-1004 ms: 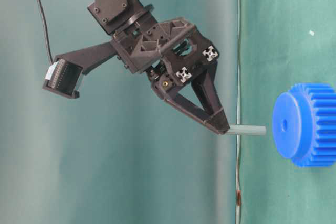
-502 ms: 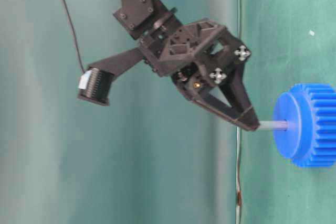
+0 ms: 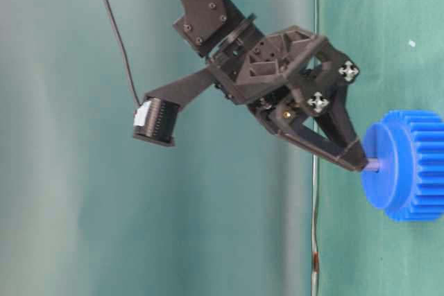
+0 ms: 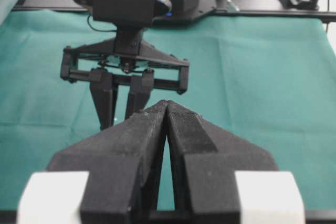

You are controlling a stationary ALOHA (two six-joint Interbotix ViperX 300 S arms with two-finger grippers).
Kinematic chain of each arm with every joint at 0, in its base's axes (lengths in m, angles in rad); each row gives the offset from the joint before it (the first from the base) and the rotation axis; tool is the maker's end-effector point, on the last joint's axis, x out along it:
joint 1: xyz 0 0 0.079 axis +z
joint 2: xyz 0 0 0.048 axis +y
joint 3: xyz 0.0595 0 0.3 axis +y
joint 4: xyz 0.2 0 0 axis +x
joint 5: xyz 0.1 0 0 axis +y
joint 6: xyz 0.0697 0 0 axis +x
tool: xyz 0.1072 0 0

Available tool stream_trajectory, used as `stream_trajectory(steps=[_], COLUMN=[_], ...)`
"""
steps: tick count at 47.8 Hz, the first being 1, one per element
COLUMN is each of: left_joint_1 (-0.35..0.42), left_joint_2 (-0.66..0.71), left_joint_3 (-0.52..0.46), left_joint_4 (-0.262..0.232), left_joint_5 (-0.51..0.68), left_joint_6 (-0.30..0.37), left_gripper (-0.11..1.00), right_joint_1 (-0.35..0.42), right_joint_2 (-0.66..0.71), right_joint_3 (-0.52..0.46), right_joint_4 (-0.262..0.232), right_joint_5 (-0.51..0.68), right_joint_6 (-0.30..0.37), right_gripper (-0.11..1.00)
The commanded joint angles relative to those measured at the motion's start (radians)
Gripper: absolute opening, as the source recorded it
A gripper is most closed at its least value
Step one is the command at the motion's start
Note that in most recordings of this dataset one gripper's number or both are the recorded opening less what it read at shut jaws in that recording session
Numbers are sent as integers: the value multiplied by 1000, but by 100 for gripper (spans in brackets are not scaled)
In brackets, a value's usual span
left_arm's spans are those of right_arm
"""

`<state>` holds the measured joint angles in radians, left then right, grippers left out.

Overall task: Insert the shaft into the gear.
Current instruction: 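Lower the shaft down into the gear's center hole, then open the right gripper and withdraw it right, away from the gear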

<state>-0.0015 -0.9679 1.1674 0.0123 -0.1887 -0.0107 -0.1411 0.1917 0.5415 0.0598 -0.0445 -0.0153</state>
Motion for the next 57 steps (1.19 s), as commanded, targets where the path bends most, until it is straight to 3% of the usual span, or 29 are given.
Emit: stream_trajectory(steps=[1,38,50,53,57], left_joint_1=[-2,-2,-2,-2,-2], left_joint_2=[9,9,8,8,8], left_joint_3=[-28,-28,-28,-28,-29], left_joint_4=[3,3,3,3,3], left_joint_5=[-6,-6,-5,-6,-3], left_joint_6=[0,0,0,0,0], left_gripper=[0,0,0,0,0], right_joint_1=[5,2,2,2,2], right_joint_2=[-5,12,2,-12,-38], right_joint_3=[-11,-9,-15,-14,-8], right_joint_4=[-2,-8,-8,-8,-8], right_joint_5=[-18,-25,-26,-26,-25], right_joint_6=[2,0,2,2,0], right_gripper=[16,18,87,95,92])
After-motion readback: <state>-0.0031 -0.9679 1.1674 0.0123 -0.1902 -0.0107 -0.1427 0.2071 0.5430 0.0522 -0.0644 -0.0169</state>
